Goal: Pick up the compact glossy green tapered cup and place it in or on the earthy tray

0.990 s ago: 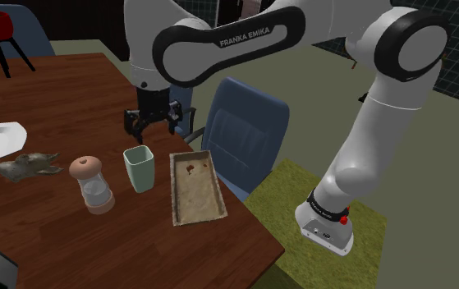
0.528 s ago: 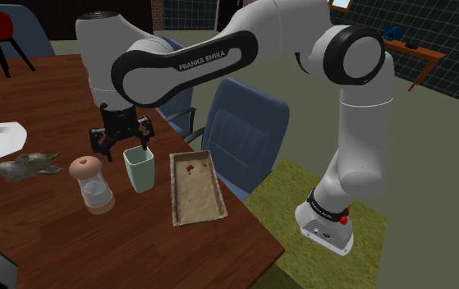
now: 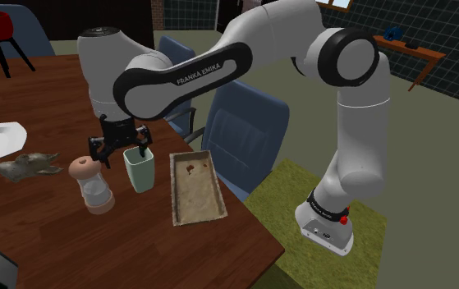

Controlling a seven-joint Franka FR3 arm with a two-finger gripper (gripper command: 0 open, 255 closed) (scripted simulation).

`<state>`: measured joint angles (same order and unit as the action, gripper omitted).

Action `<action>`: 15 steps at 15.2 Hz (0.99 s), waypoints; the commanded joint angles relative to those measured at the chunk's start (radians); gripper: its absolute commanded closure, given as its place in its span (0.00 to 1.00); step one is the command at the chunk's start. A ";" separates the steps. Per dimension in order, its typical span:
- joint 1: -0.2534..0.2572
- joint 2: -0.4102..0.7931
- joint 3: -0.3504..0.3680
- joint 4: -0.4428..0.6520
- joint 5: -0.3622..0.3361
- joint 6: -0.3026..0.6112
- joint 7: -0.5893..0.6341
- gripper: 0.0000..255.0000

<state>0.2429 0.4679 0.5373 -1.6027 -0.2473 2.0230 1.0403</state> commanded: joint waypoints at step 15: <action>0.009 0.046 -0.012 -0.003 -0.018 0.024 0.005 1.00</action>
<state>0.2475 0.4887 0.5293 -1.5927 -0.2642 2.1563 1.0398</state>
